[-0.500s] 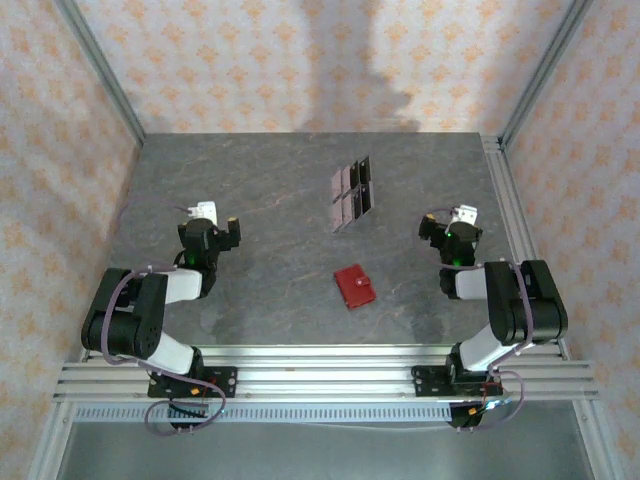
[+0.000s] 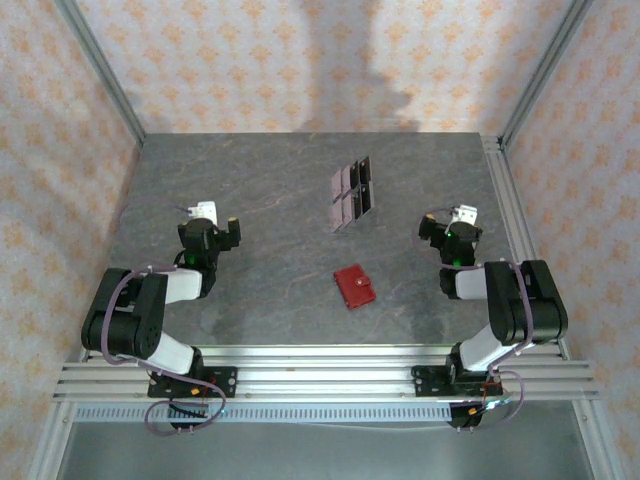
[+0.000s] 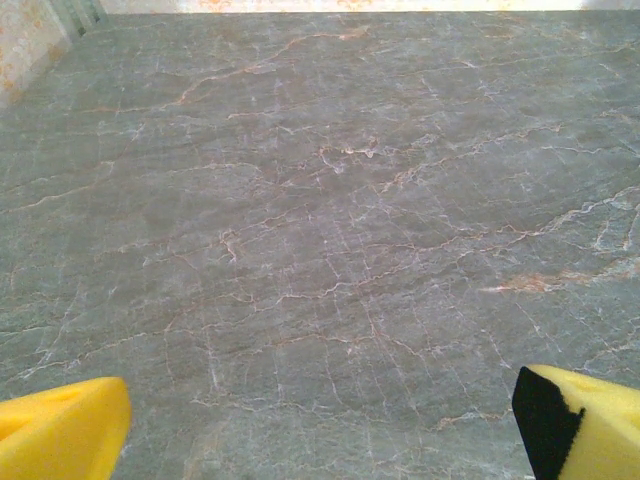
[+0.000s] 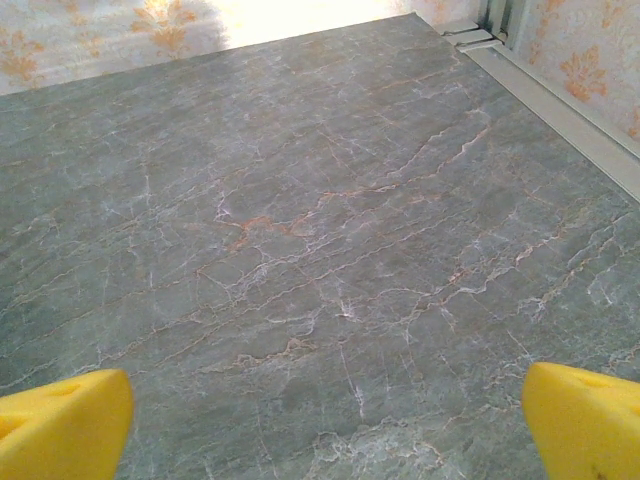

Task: Put the credit cards into the card holder
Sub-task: Pick up the card holder from the bottom-center of the table.

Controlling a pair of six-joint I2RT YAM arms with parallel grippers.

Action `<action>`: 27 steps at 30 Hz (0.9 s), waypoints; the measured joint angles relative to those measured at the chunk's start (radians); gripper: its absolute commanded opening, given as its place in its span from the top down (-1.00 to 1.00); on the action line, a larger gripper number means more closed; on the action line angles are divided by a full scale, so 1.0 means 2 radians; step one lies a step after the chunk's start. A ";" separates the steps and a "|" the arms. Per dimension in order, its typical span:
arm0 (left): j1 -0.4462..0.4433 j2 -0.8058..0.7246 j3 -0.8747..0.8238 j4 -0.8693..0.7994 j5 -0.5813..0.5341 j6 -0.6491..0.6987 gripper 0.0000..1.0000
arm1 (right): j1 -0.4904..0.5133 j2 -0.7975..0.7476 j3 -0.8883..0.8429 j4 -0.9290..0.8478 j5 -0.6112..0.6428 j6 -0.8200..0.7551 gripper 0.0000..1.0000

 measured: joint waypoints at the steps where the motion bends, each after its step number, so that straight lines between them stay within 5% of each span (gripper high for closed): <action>1: 0.000 0.000 0.000 0.000 0.000 0.000 -0.99 | 0.000 0.000 0.000 0.000 0.000 0.000 -0.99; 16: 0.000 -0.001 0.002 -0.007 0.006 0.001 -0.98 | 0.000 -0.007 -0.001 -0.004 0.007 0.003 -0.99; 22: -0.002 -0.062 0.050 -0.119 0.002 -0.002 -0.99 | 0.003 -0.161 0.029 -0.145 0.034 0.041 -0.99; 27: -0.019 -0.110 0.141 -0.252 -0.026 -0.056 -0.99 | 0.003 -0.269 0.100 -0.250 0.004 0.168 -0.99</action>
